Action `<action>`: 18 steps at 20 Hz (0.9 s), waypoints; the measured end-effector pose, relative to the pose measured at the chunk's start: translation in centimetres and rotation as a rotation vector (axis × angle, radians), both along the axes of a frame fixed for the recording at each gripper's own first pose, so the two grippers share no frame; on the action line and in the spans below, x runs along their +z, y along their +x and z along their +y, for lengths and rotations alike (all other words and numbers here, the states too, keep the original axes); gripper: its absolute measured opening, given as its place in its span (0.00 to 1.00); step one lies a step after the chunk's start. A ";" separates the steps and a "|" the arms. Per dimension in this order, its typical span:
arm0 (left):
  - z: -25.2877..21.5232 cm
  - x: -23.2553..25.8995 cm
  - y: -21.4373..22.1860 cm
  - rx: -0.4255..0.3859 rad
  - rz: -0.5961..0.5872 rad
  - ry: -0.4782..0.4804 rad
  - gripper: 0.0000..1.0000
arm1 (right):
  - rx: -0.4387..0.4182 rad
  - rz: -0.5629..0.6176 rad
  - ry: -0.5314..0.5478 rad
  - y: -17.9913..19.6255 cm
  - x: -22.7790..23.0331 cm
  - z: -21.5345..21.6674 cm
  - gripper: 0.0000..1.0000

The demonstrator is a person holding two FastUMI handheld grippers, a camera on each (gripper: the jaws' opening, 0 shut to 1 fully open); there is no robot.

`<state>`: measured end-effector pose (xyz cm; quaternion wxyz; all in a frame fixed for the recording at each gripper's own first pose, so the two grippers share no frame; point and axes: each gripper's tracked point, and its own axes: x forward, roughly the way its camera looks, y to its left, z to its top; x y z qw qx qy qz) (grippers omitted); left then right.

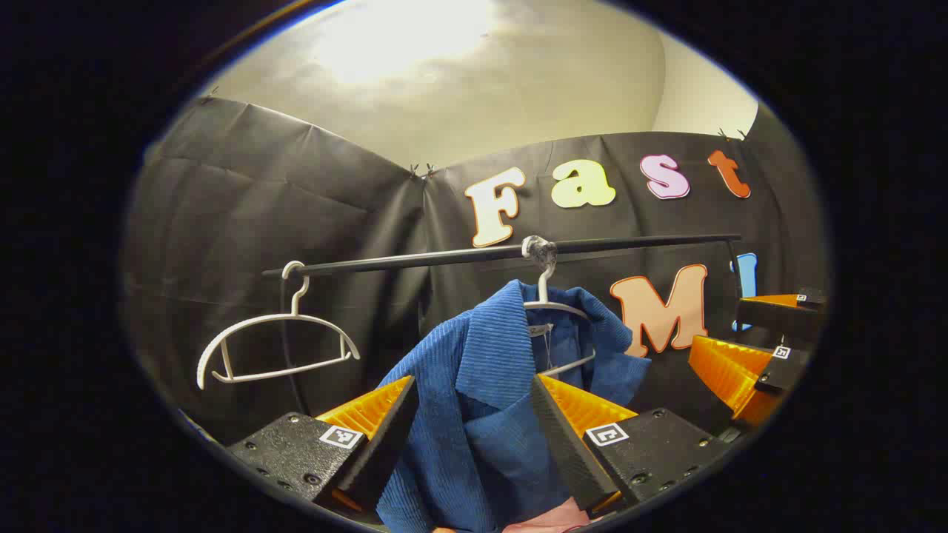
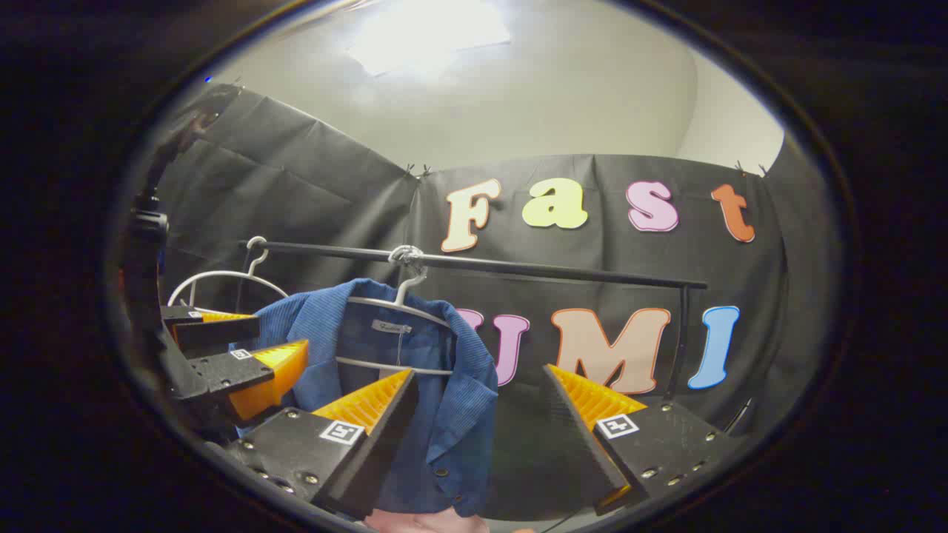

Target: Grasp the clothes on the hanger with both hands and then place them into the laundry hamper below.

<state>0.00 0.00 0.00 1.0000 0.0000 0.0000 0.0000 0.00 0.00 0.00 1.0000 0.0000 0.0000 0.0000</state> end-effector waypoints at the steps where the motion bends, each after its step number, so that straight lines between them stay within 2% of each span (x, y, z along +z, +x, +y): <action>1: -0.3 -0.3 0.0 -0.009 0.005 -0.002 0.93 | -0.003 0.000 -0.001 0.0 0.1 -0.2 0.98; 18: -3.4 -2.8 0.1 -0.084 0.087 0.007 0.94 | -0.041 0.010 -0.040 -1.1 -0.1 -2.3 0.98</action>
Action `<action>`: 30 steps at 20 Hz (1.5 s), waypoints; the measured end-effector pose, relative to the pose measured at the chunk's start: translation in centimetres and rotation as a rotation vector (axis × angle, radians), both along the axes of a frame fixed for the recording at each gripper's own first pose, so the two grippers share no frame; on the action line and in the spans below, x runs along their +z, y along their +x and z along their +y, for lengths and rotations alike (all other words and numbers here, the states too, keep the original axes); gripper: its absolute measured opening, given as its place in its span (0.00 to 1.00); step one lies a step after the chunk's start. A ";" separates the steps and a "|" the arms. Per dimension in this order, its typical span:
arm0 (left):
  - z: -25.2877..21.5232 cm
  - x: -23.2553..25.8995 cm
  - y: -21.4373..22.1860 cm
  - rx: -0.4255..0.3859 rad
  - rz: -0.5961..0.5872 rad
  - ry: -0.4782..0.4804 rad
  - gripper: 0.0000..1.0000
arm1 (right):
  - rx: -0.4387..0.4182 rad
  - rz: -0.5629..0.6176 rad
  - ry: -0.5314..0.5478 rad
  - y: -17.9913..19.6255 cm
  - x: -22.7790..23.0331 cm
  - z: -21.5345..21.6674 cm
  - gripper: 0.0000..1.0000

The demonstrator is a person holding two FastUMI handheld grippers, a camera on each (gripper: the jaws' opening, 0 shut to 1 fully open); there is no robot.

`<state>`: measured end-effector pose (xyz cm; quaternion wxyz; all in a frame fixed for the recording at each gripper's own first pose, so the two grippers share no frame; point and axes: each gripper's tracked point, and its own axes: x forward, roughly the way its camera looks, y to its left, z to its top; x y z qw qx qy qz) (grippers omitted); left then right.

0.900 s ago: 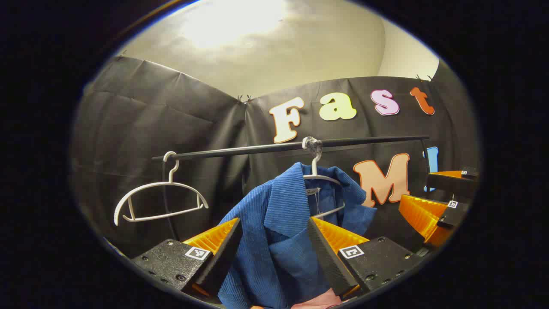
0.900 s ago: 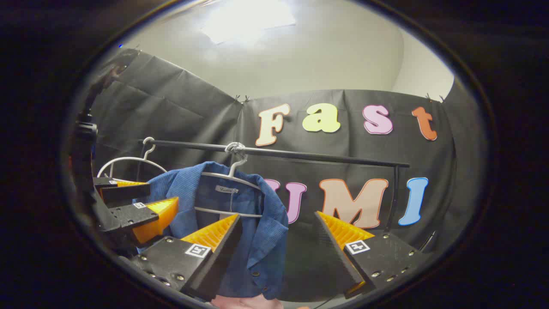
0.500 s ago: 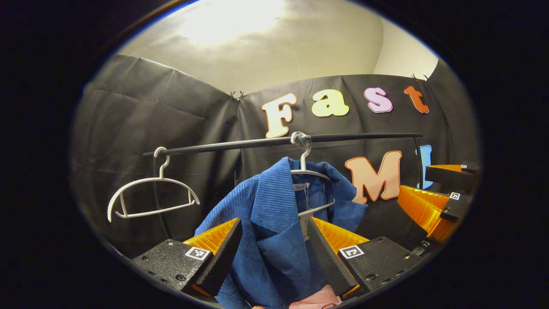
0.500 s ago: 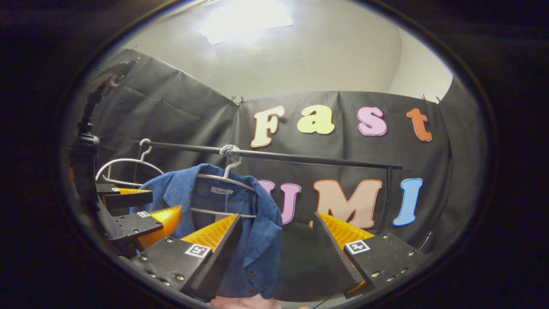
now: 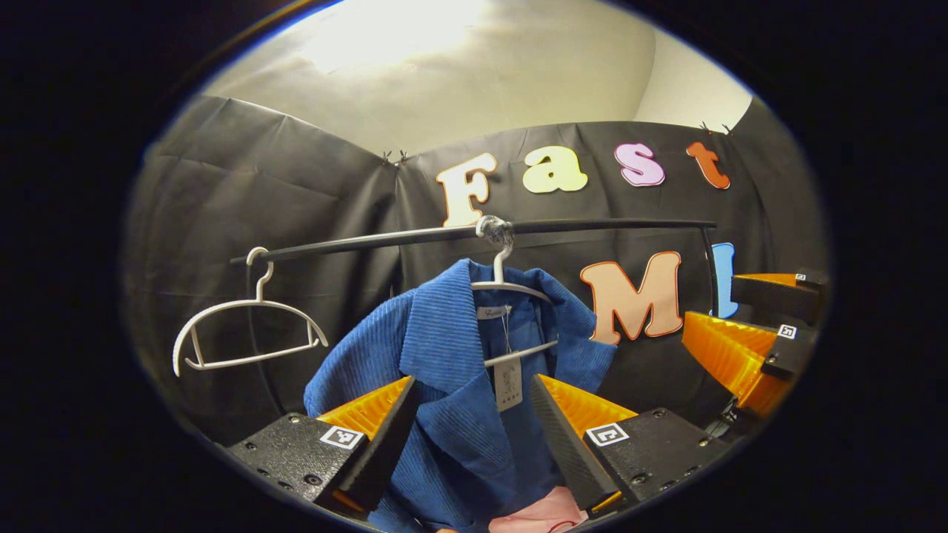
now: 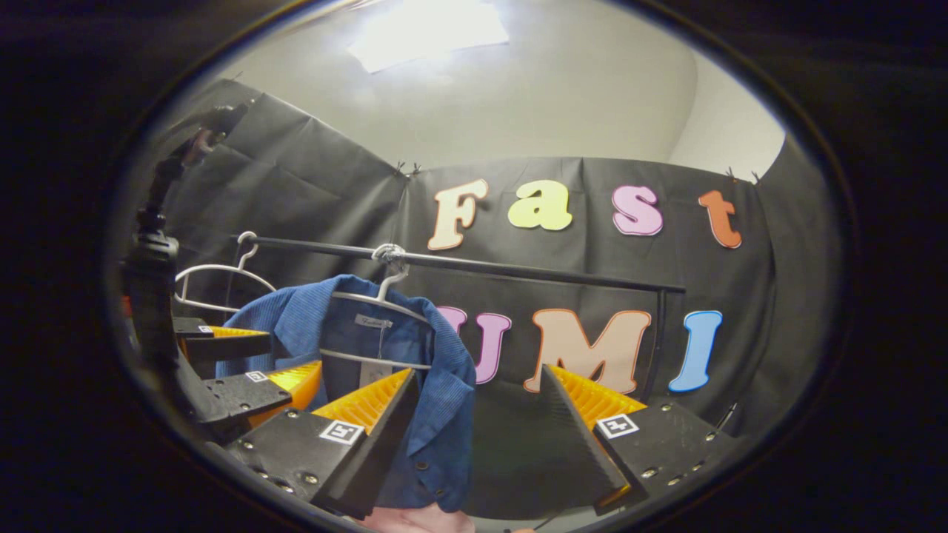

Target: Grasp the clothes on the hanger with both hands and then place them into the laundry hamper below.

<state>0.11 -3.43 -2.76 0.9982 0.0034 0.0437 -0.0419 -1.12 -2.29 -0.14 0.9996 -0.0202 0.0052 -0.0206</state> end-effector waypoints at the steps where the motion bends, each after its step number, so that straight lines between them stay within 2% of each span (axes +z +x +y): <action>1: -0.1 -0.6 0.2 0.003 0.018 -0.002 0.94 | 0.000 0.002 -0.005 0.1 -0.1 0.0 0.98; 8: 0.4 -4.4 2.1 0.073 0.114 0.007 0.94 | -0.018 0.025 -0.029 0.3 -0.8 -1.5 0.98; 12: 0.8 -4.9 3.0 0.091 0.112 0.010 0.95 | -0.012 0.032 -0.041 1.2 -1.3 -1.9 0.98; 13: 1.1 -4.9 3.4 0.098 0.110 0.008 0.92 | -0.008 0.033 -0.040 1.5 -1.5 -1.8 0.98; 14: 1.3 -5.1 3.9 0.106 0.112 0.010 0.92 | -0.004 0.035 -0.036 1.8 -1.6 -1.8 0.98; 20: 2.0 -5.7 5.5 0.115 0.114 0.001 0.72 | 0.028 0.037 -0.020 3.7 -2.4 -0.8 0.98; 21: 2.2 -5.8 5.7 0.117 0.115 -0.002 0.64 | 0.033 0.038 -0.019 4.1 -2.5 -0.6 0.98; 22: 2.3 -5.9 5.9 0.118 0.118 -0.006 0.60 | 0.038 0.038 -0.018 4.3 -2.7 -0.5 0.93; 23: 2.4 -6.0 6.1 0.115 0.119 -0.014 0.54 | 0.044 0.040 -0.018 4.5 -2.9 -0.2 0.98; 26: 2.9 -6.3 6.5 0.115 0.122 -0.033 0.33 | 0.062 0.051 -0.015 5.3 -3.6 0.3 0.98; 27: 3.0 -6.3 6.5 0.117 0.125 -0.036 0.26 | 0.069 0.057 -0.013 5.7 -4.0 0.6 0.93; 28: 3.2 -6.3 6.6 0.118 0.127 -0.036 0.19 | 0.074 0.060 -0.012 5.9 -4.2 0.8 0.98; 29: 3.2 -6.4 6.7 0.116 0.129 -0.033 0.10 | 0.081 0.062 -0.010 6.2 -4.5 1.2 0.98; 30: 3.1 -6.3 6.6 0.111 0.130 -0.028 0.06 | 0.089 0.068 -0.007 6.5 -4.8 1.5 0.98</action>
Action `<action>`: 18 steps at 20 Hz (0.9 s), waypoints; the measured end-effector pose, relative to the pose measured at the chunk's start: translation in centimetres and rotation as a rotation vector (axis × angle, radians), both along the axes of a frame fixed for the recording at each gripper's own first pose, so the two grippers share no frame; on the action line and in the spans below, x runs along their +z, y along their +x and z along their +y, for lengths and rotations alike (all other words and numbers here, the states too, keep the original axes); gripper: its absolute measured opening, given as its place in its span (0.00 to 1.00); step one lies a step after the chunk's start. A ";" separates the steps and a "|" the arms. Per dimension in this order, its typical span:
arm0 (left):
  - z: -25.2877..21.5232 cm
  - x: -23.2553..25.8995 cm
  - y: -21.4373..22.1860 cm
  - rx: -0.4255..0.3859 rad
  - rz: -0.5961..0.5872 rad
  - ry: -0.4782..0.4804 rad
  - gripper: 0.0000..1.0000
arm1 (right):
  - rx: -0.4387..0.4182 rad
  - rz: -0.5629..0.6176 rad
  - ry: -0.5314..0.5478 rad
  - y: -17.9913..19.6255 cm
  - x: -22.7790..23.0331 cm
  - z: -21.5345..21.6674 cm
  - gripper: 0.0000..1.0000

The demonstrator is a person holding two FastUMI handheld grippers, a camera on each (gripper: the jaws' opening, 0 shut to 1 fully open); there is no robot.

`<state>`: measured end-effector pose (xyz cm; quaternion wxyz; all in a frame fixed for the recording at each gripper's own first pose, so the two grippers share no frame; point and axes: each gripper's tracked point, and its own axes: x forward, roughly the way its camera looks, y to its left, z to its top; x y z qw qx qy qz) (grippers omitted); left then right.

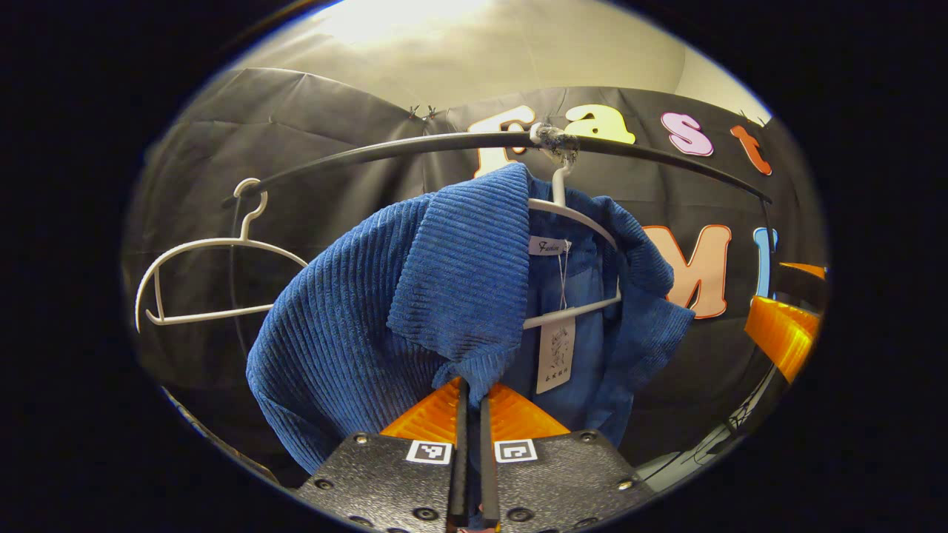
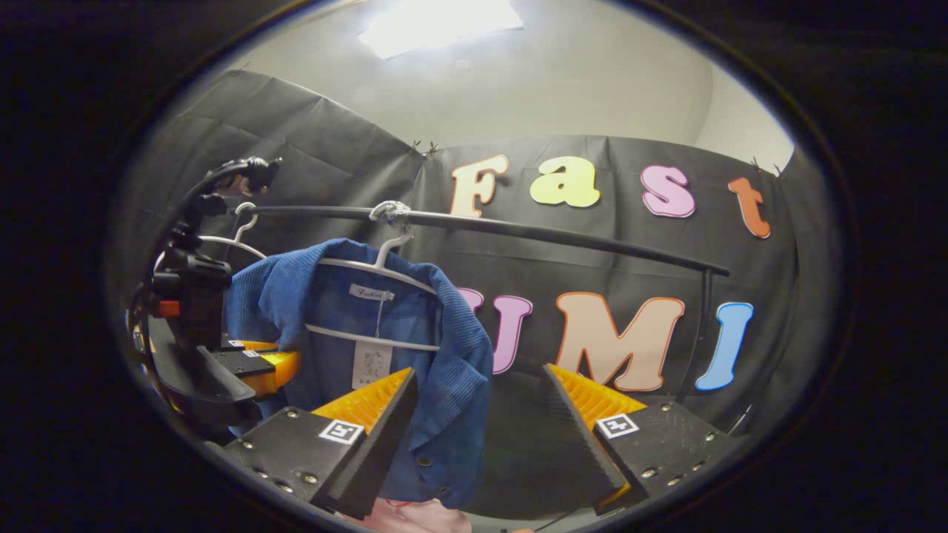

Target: Grasp the clothes on the hanger with both hands and then place them into the laundry hamper below.

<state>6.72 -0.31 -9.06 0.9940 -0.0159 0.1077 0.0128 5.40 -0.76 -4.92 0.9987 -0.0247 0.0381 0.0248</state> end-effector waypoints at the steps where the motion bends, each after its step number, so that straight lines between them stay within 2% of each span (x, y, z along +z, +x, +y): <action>1: 0.0 0.1 -0.1 -0.008 -0.001 0.006 0.02 | 0.008 0.007 0.003 0.3 -0.4 0.2 0.98; 4: -0.1 0.3 -0.4 -0.035 -0.006 0.021 0.00 | 0.025 0.025 0.011 1.5 -1.5 1.2 0.94; 5: -0.2 0.4 -0.4 -0.046 -0.007 0.021 0.00 | 0.029 0.034 0.016 1.9 -2.0 1.5 0.99; 7: 0.0 0.5 -0.7 -0.062 -0.004 0.025 0.00 | 0.040 0.053 0.030 2.7 -3.0 2.3 0.94; 8: 0.0 0.6 -0.7 -0.071 -0.003 0.025 0.00 | 0.042 0.063 0.035 3.3 -3.4 2.6 0.99; 15: 1.1 1.5 -2.5 -0.102 -0.005 0.030 0.00 | 0.024 0.093 0.063 7.4 -6.4 3.8 0.99; 16: 1.3 1.9 -2.7 -0.103 -0.010 0.031 0.00 | 0.018 0.094 0.070 8.1 -6.9 3.9 0.94; 17: 1.4 2.1 -2.9 -0.103 -0.015 0.032 0.00 | 0.011 0.097 0.075 8.7 -7.4 4.1 0.94; 18: 1.5 2.5 -3.2 -0.104 -0.020 0.035 0.00 | 0.007 0.104 0.083 9.3 -7.8 4.1 0.99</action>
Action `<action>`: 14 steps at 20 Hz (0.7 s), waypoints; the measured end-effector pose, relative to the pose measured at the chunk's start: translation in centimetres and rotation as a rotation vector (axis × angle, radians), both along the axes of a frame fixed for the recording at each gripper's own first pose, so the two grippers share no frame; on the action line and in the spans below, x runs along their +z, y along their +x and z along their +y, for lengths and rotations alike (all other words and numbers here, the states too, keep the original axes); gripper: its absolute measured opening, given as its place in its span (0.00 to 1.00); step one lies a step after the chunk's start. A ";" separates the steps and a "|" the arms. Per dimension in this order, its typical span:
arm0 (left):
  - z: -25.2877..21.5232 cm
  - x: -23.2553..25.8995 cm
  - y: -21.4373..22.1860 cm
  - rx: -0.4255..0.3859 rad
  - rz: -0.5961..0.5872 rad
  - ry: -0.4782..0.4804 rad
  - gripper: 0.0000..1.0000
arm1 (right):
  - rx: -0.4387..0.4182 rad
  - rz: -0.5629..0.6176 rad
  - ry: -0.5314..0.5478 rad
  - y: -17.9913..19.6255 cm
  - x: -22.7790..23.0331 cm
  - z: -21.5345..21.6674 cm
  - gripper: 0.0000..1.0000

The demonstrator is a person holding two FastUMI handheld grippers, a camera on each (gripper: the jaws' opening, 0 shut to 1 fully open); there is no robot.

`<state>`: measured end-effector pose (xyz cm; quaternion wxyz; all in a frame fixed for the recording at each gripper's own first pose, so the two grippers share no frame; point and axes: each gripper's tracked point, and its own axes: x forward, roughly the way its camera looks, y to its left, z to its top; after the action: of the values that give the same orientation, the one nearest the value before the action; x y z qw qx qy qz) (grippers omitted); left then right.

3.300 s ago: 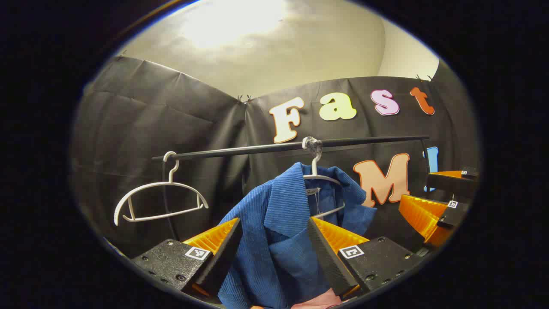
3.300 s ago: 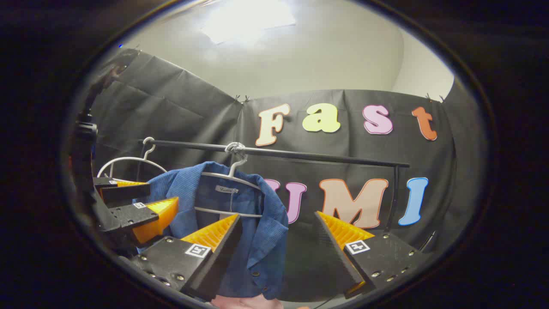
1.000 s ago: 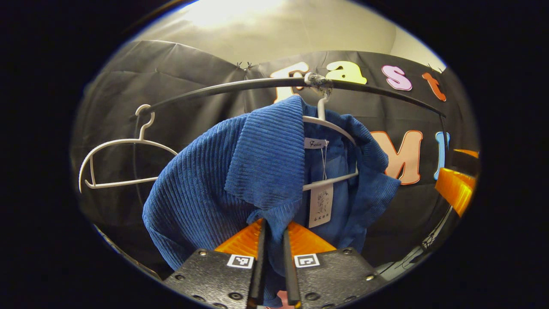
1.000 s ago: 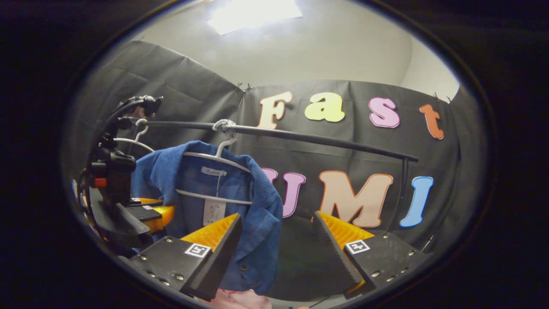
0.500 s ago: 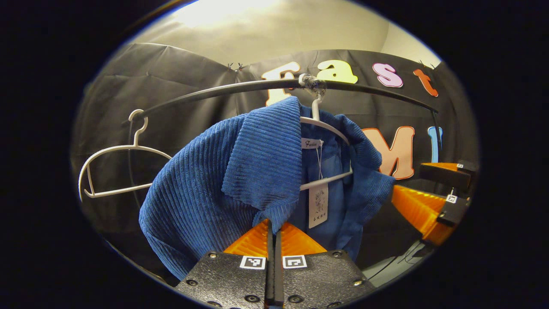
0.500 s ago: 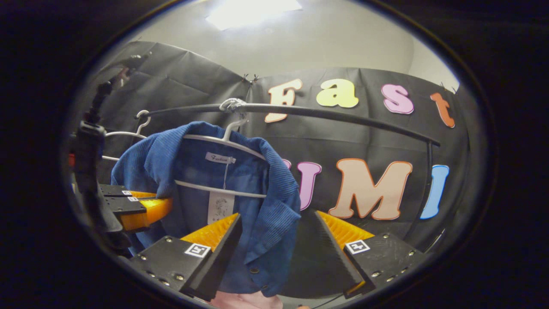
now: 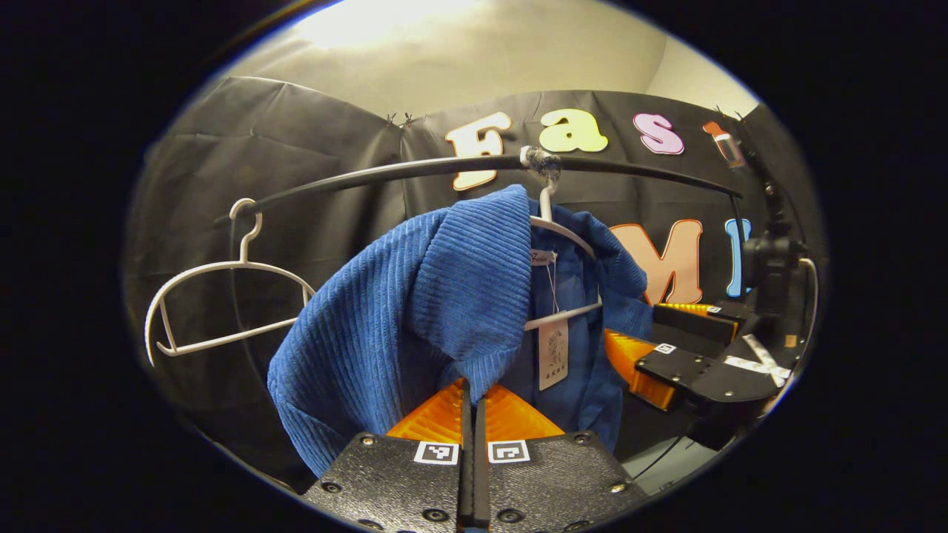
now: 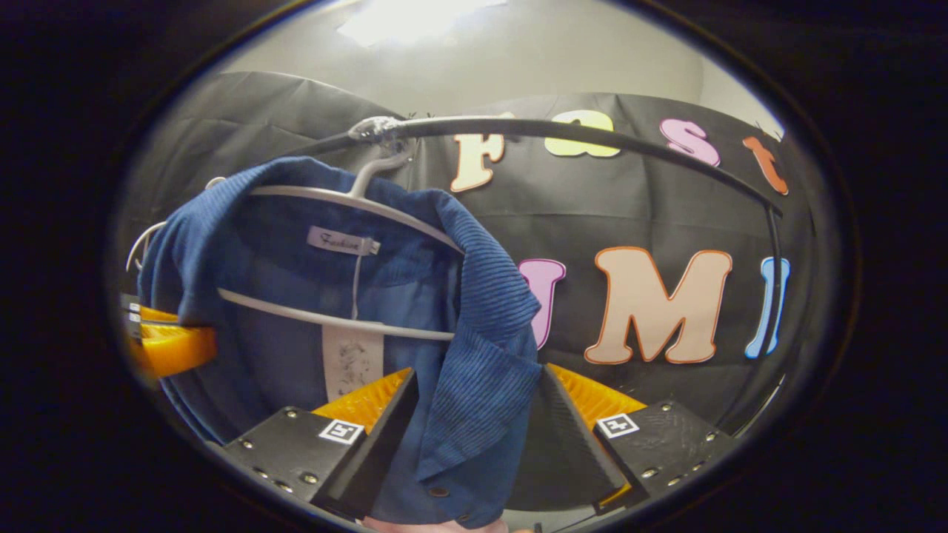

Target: Grasp the clothes on the hanger with both hands and then place them into the laundry hamper below.

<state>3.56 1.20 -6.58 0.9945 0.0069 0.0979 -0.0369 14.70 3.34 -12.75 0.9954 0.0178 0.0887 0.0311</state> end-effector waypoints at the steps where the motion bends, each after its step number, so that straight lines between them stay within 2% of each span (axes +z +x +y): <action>1: 0.2 0.2 -0.2 -0.001 -0.004 0.004 0.00 | -0.004 0.010 0.009 0.7 -0.6 0.2 0.99; 4: 0.2 0.9 -0.7 -0.005 -0.014 0.017 0.00 | -0.014 0.041 0.024 1.9 -2.1 0.4 0.99; 5: 0.1 1.2 -1.0 -0.009 -0.017 0.019 0.00 | -0.011 0.052 0.032 2.1 -2.7 0.6 0.94; 6: 0.1 1.5 -1.1 -0.010 -0.020 0.022 0.00 | -0.005 0.064 0.038 2.2 -3.1 0.8 0.99; 7: 0.1 1.8 -1.4 -0.010 -0.023 0.026 0.00 | -0.005 0.072 0.041 2.2 -3.4 0.7 0.94; 9: 0.3 2.6 -1.8 -0.002 -0.035 0.032 0.00 | 0.003 0.084 0.039 2.1 -3.7 0.8 0.92; 10: 0.4 3.0 -2.0 0.003 -0.040 0.033 0.02 | 0.002 0.089 0.031 2.0 -3.9 0.8 0.78; 11: 0.7 3.4 -2.2 0.012 -0.046 0.034 0.00 | -0.005 0.097 0.016 1.8 -4.1 0.6 0.71; 14: 1.8 4.9 -2.4 0.049 -0.071 0.043 0.00 | -0.041 0.126 -0.014 1.1 -4.2 -0.6 0.32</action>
<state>1.11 3.05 -1.72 0.9975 0.0274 0.0637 -0.0099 15.81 2.75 -16.92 0.9884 0.0145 0.1508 0.0088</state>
